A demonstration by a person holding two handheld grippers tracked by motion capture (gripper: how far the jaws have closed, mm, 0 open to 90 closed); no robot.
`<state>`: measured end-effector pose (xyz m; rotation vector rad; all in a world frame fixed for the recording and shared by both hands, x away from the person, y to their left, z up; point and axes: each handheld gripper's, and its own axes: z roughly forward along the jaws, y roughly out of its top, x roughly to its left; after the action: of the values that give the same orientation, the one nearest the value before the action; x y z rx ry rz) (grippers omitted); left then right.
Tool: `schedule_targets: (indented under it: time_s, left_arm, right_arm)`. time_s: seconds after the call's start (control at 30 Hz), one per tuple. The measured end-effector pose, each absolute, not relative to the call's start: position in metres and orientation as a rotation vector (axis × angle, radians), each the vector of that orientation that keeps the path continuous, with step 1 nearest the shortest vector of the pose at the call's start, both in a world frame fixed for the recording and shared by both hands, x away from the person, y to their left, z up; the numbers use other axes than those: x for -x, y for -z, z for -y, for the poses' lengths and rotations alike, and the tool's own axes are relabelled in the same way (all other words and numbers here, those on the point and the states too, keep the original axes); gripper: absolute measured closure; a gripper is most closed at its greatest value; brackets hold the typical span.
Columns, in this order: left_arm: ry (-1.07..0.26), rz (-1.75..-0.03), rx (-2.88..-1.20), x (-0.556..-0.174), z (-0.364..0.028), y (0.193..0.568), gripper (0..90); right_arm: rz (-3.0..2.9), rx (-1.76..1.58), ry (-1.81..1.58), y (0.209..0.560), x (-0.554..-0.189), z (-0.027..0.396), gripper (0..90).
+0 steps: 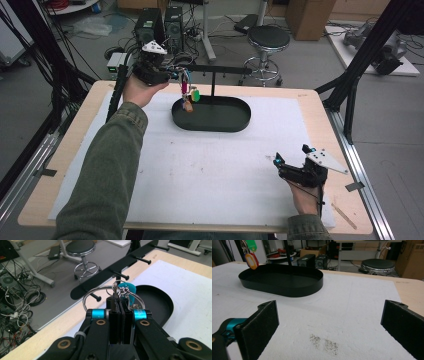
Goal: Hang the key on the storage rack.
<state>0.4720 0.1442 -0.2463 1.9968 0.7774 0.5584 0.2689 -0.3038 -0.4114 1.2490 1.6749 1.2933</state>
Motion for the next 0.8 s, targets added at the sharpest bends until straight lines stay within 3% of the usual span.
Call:
schedule_targets:
  time_s: [0.8]
  left_arm:
    - [-0.563,-0.834,-2.004,-0.491,-0.127,0.254,88.3]
  right_arm:
    - [-1.667,-1.264,-1.296,0.412,-0.268,0.307,0.5]
